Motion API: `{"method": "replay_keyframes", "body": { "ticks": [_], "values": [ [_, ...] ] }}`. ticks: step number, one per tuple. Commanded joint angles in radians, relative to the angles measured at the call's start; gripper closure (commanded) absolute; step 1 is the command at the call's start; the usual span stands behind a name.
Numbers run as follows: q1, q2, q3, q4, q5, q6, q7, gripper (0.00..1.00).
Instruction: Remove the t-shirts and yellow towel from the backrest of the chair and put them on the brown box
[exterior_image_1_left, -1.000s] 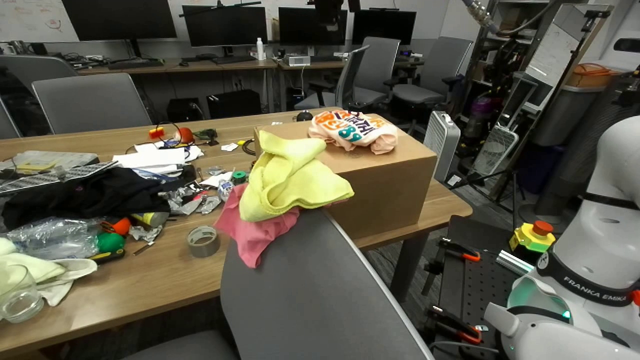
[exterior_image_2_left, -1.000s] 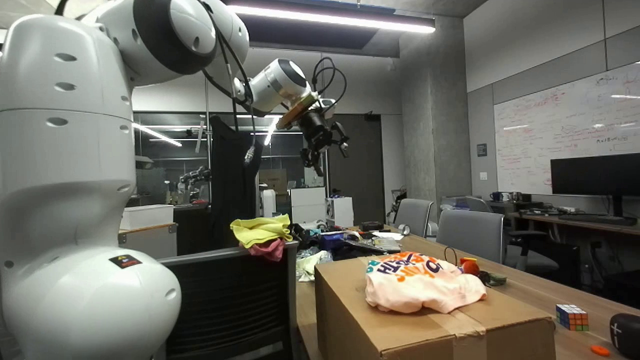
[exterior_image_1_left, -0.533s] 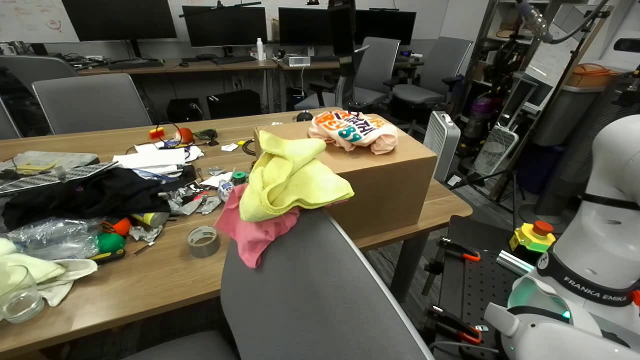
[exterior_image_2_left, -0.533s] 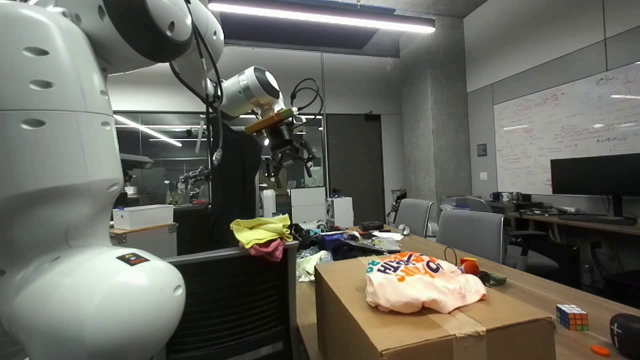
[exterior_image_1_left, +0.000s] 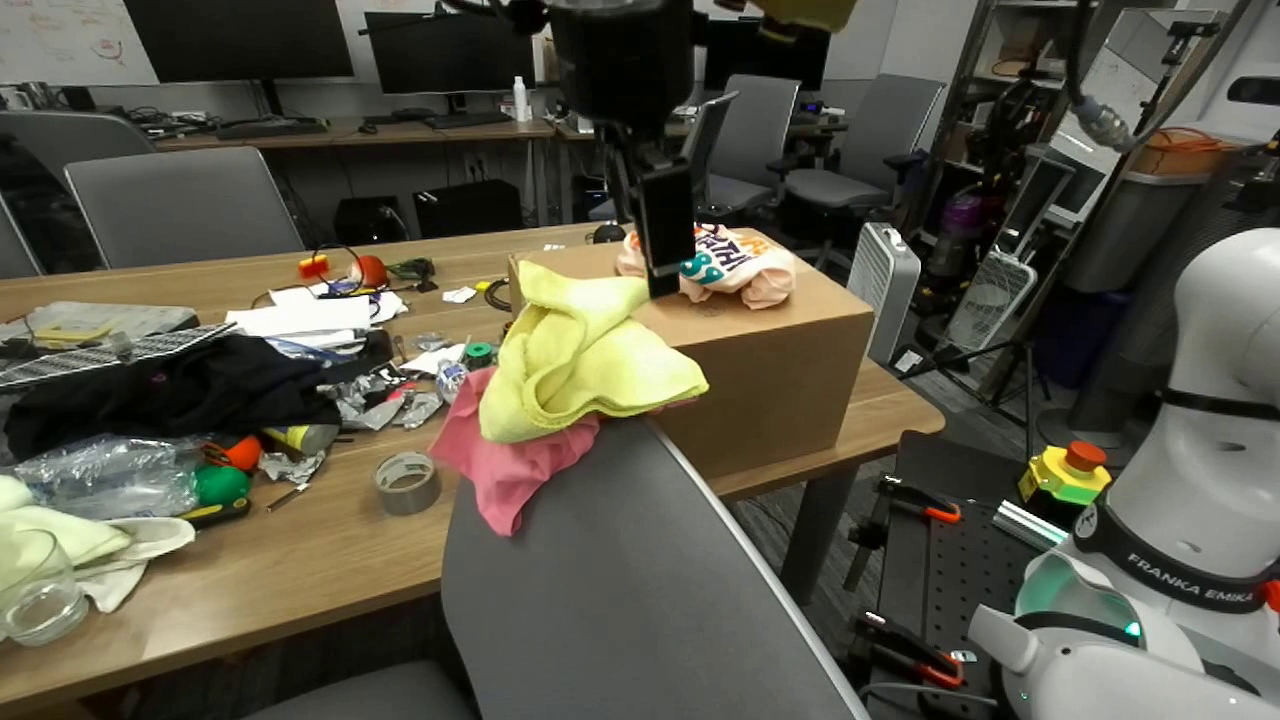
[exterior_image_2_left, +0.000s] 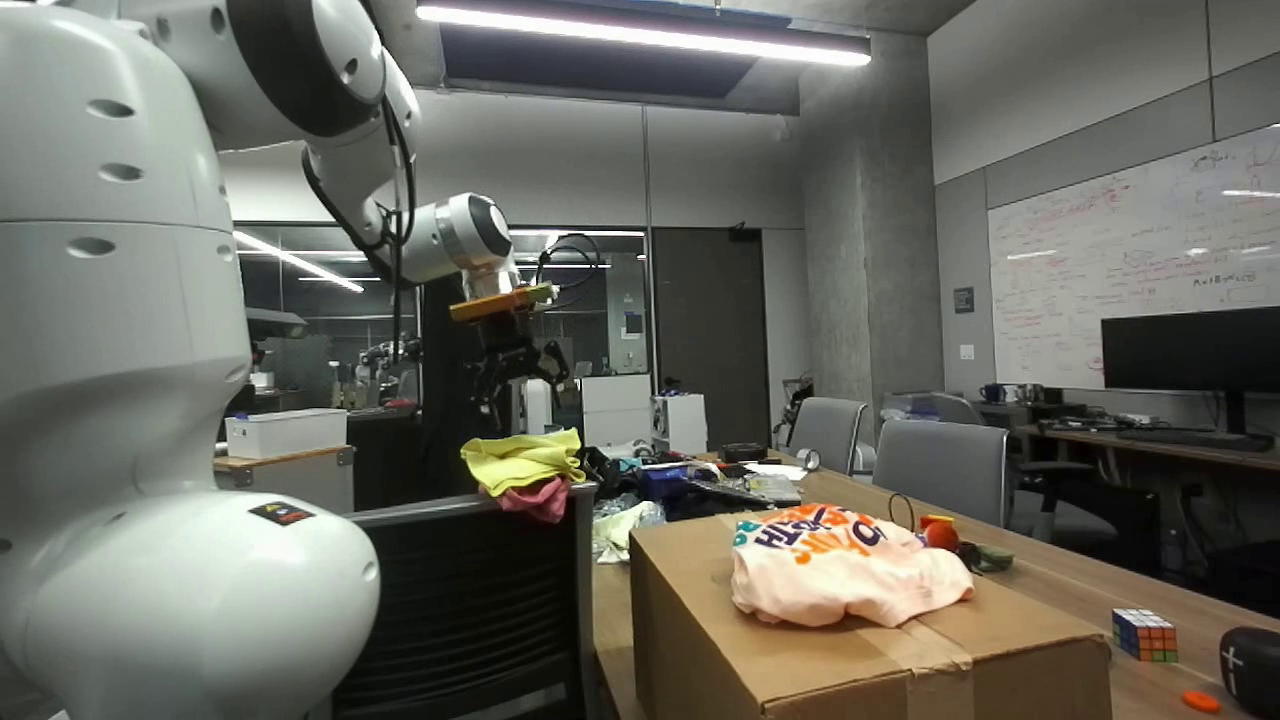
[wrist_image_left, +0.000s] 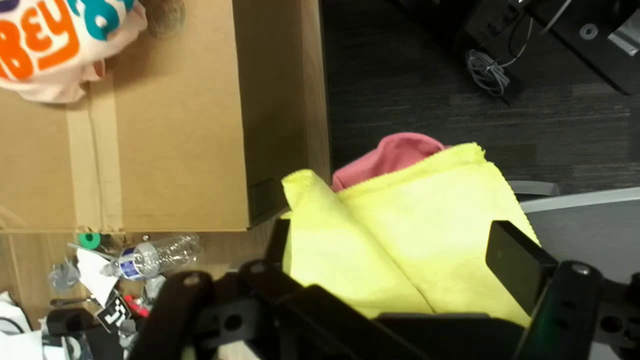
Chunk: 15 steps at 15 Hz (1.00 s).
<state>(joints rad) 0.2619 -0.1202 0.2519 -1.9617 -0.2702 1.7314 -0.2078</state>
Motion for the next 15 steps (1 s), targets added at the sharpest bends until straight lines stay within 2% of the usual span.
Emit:
{"method": "replay_keyframes", "body": {
  "ticks": [1, 5, 15],
  "values": [
    [0.021, 0.022, 0.028, -0.028, 0.008, 0.099, 0.019, 0.00],
    [0.025, 0.046, 0.039, -0.036, 0.015, 0.143, 0.027, 0.00],
    [0.015, 0.068, 0.027, -0.040, 0.020, 0.164, 0.033, 0.00]
  ]
}}
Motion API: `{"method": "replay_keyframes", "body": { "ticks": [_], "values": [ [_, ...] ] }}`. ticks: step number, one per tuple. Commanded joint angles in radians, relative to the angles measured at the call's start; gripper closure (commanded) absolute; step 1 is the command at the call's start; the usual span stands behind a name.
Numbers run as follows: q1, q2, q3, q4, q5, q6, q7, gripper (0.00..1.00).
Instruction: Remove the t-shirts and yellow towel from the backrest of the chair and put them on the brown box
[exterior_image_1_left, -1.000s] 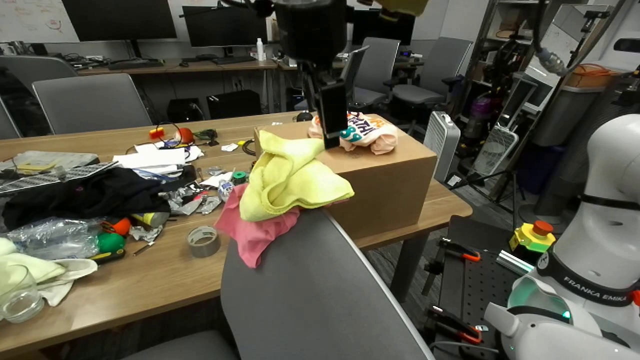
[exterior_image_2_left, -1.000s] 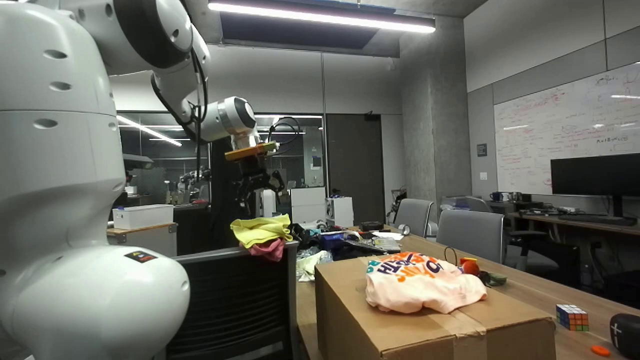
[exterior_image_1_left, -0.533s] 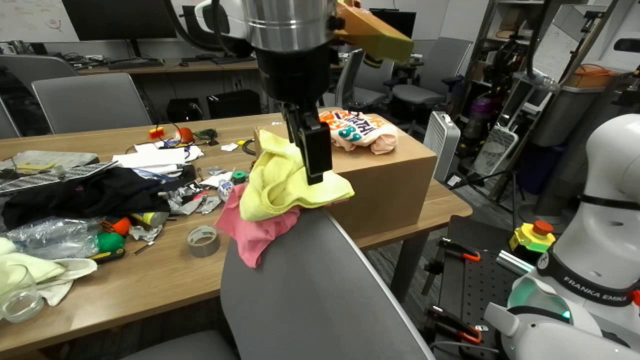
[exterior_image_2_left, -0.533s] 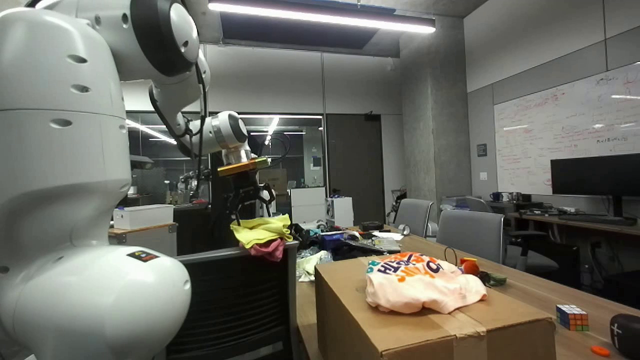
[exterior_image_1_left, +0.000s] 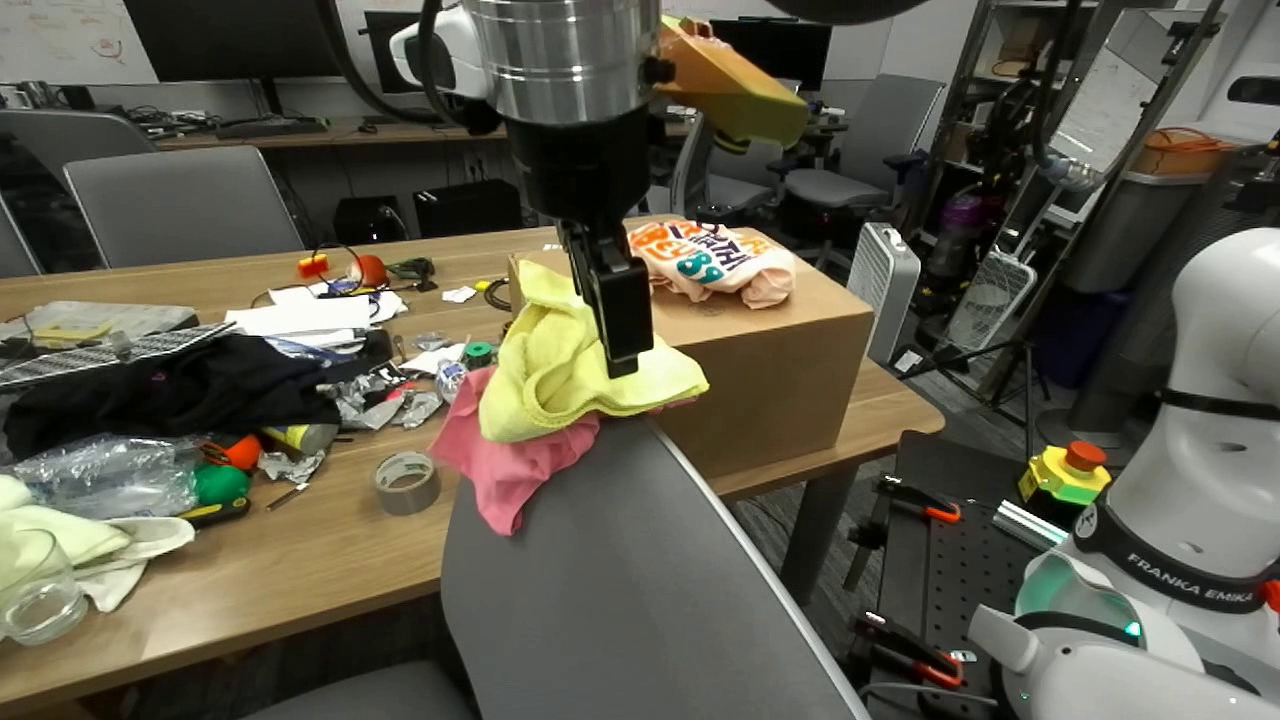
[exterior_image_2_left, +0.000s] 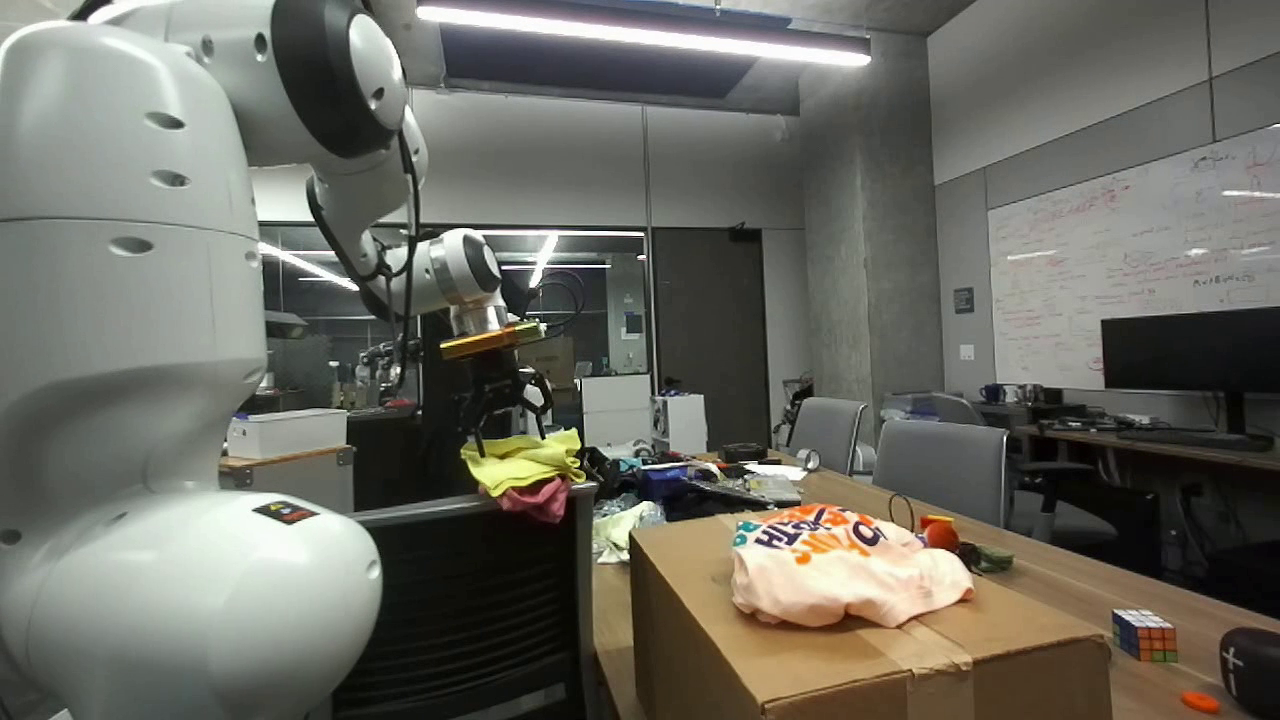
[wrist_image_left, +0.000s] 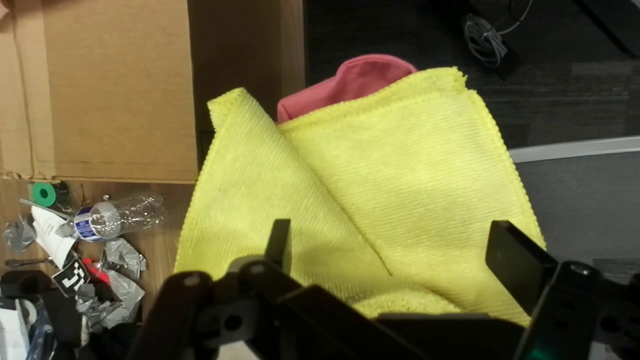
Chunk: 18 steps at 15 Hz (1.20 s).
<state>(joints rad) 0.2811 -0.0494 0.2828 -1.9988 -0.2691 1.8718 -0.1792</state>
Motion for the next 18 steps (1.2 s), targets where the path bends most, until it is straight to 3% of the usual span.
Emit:
{"method": "replay_keyframes", "body": {
  "ticks": [1, 14, 15, 18],
  "values": [
    [-0.005, 0.000, -0.005, -0.004, 0.016, 0.026, 0.006, 0.00],
    [-0.024, 0.039, -0.030, -0.016, -0.017, 0.093, 0.016, 0.00],
    [-0.025, 0.040, -0.031, -0.015, -0.015, 0.093, 0.016, 0.16],
    [-0.028, 0.035, -0.035, -0.017, -0.007, 0.098, 0.011, 0.42]
  ]
}}
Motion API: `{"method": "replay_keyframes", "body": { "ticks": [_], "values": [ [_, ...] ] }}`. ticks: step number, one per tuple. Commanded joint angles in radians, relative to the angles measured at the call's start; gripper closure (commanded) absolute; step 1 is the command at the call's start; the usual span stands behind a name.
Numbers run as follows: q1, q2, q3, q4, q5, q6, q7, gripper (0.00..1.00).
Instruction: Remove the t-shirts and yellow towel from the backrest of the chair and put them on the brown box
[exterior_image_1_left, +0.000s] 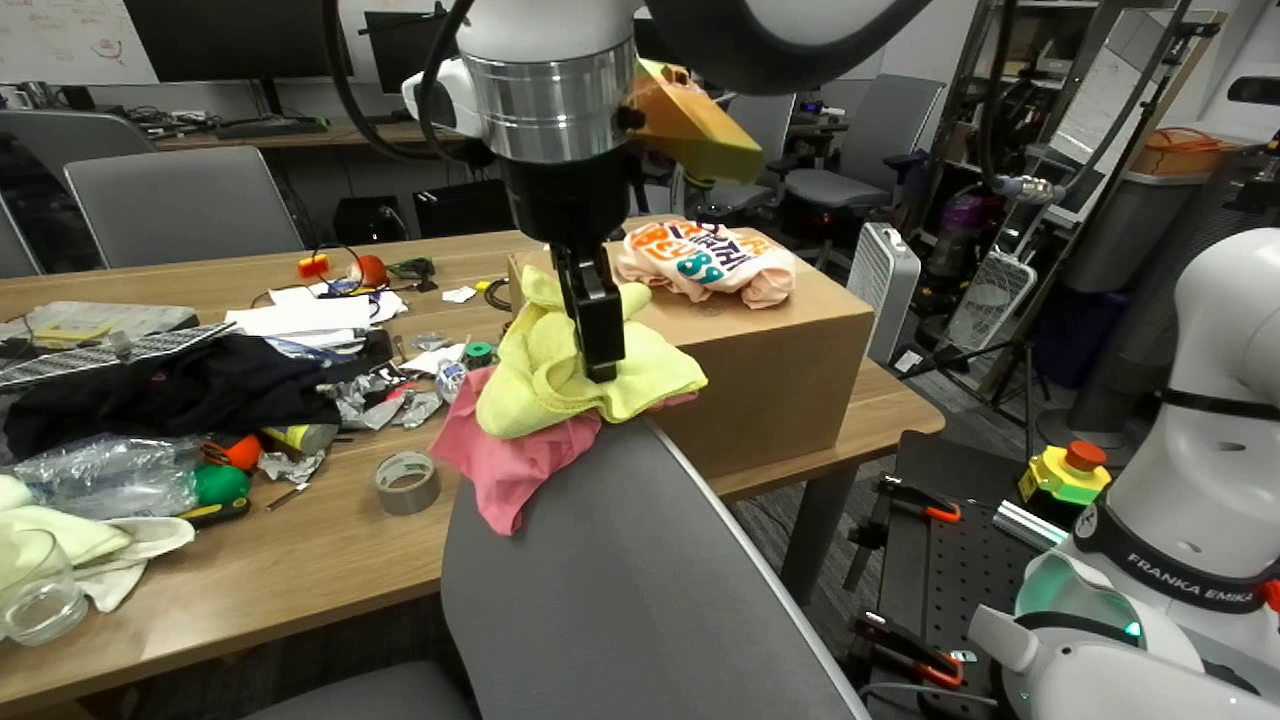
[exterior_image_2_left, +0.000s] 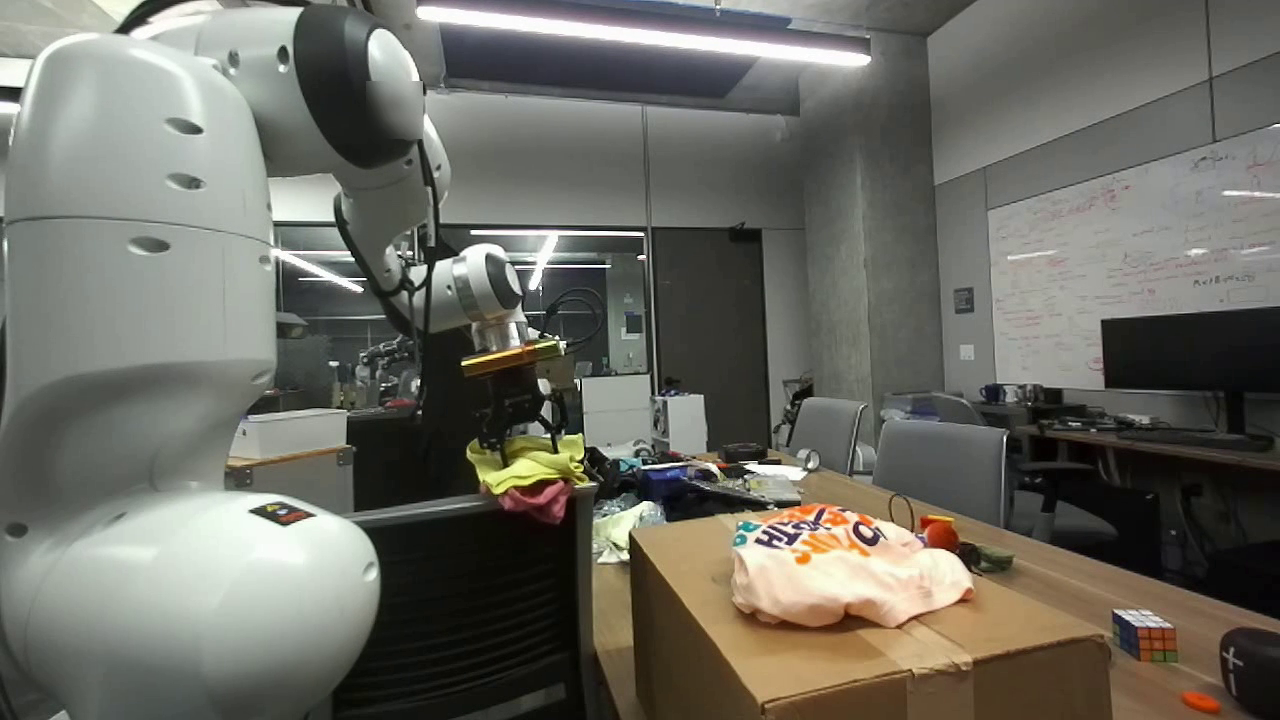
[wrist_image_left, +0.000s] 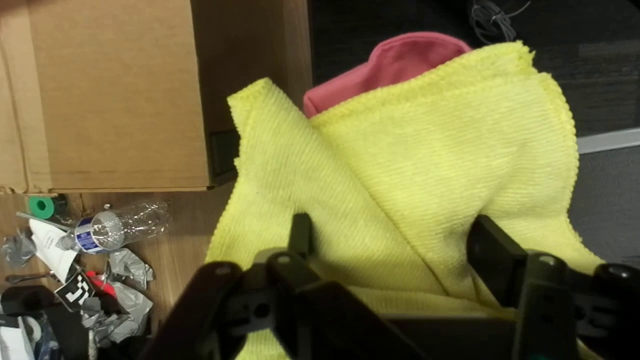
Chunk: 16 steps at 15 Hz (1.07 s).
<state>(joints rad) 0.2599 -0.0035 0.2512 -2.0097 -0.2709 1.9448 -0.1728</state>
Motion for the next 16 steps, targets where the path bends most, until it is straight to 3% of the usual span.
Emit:
{"method": "replay_keyframes", "body": {
  "ticks": [1, 7, 16],
  "values": [
    [-0.008, -0.010, -0.005, -0.005, -0.004, 0.026, 0.004, 0.51],
    [-0.009, -0.018, -0.008, -0.009, 0.001, 0.029, -0.001, 0.92],
    [-0.024, -0.066, -0.024, -0.031, 0.012, 0.043, 0.059, 0.91]
  ]
}}
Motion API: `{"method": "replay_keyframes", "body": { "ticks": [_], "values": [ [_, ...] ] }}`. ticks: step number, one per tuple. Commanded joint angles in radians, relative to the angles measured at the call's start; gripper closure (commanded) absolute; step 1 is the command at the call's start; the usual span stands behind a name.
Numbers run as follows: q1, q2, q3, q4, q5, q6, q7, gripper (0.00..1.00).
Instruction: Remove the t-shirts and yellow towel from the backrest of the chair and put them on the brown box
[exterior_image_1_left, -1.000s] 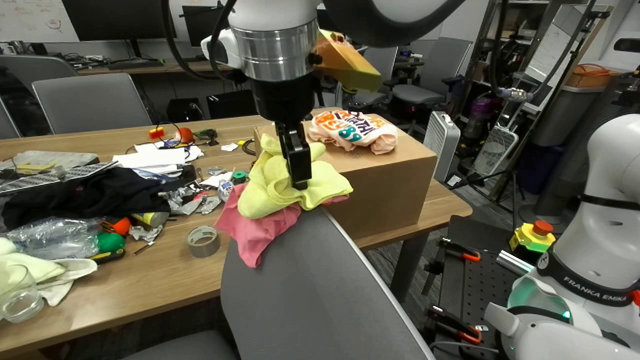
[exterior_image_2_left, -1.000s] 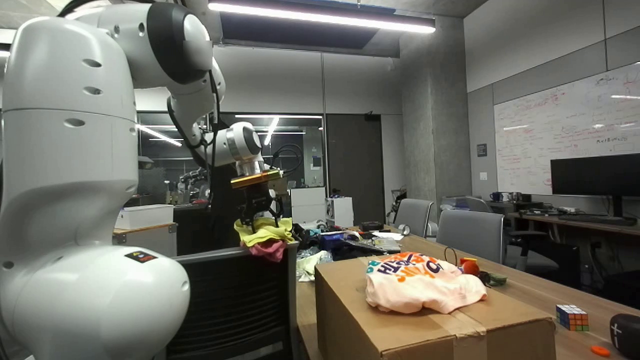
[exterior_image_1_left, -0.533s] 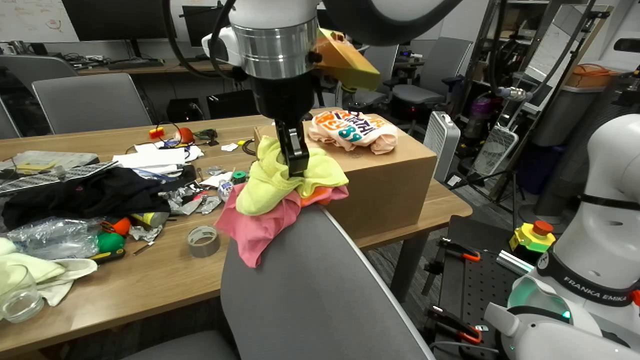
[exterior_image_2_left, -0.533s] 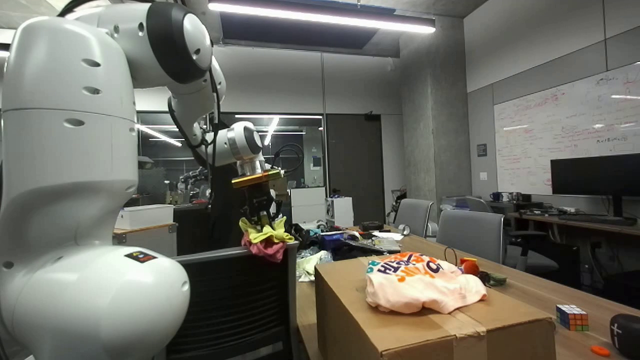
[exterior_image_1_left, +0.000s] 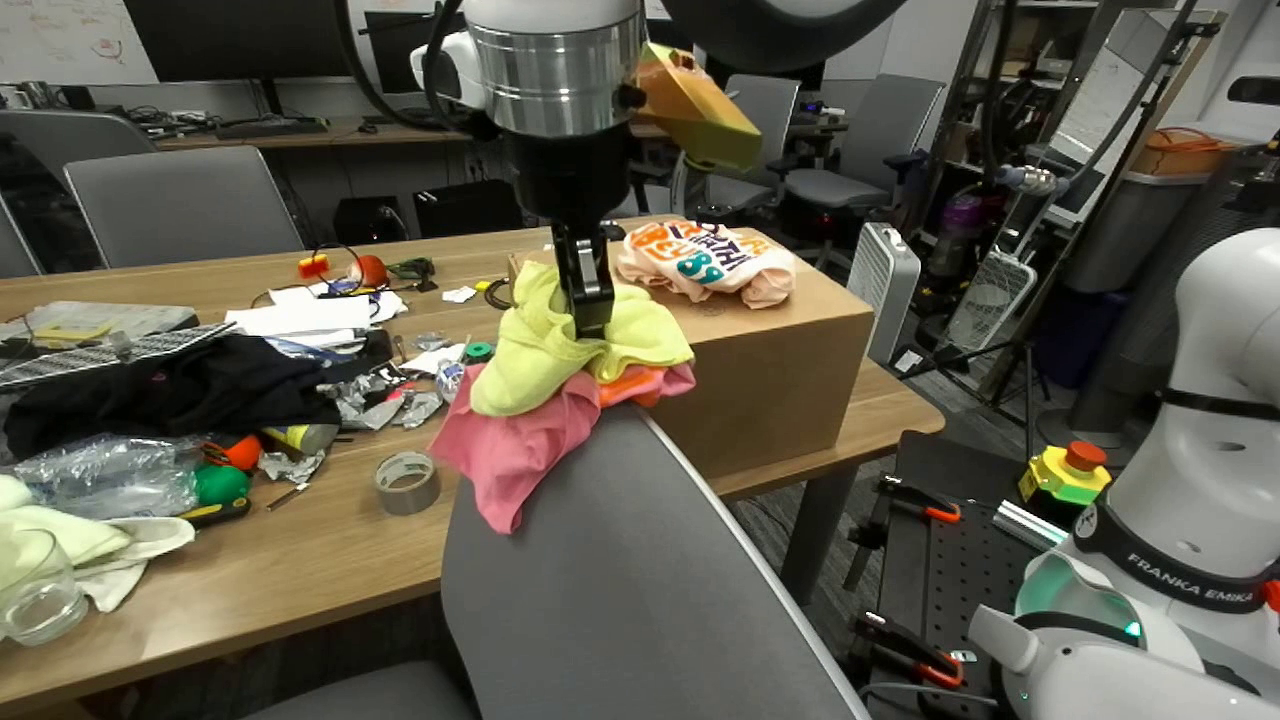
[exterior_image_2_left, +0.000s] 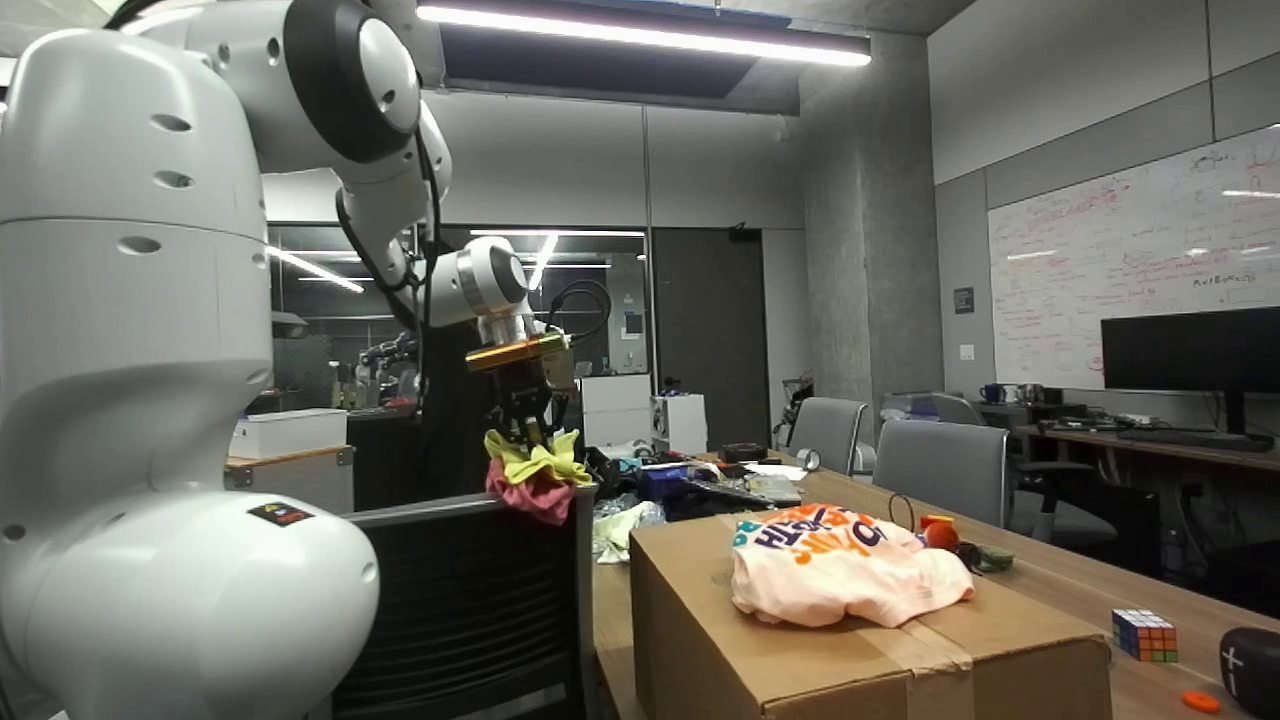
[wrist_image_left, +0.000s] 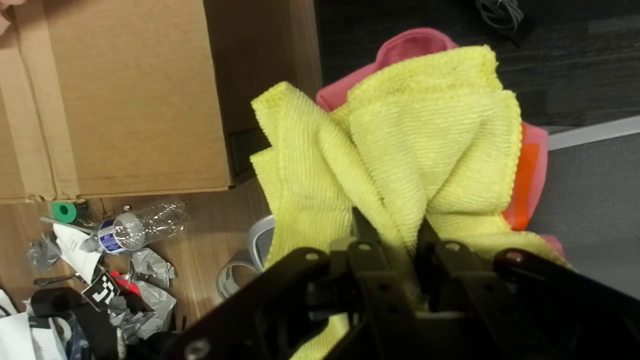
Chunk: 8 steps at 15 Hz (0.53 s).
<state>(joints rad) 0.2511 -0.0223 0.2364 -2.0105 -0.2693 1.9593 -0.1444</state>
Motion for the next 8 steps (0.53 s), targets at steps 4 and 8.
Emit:
{"method": "replay_keyframes", "body": {
  "ticks": [4, 8],
  "values": [
    [-0.033, -0.083, -0.024, -0.049, -0.003, 0.038, 0.077, 0.92],
    [-0.040, -0.110, -0.024, -0.067, -0.031, 0.045, 0.103, 0.92]
  ]
}}
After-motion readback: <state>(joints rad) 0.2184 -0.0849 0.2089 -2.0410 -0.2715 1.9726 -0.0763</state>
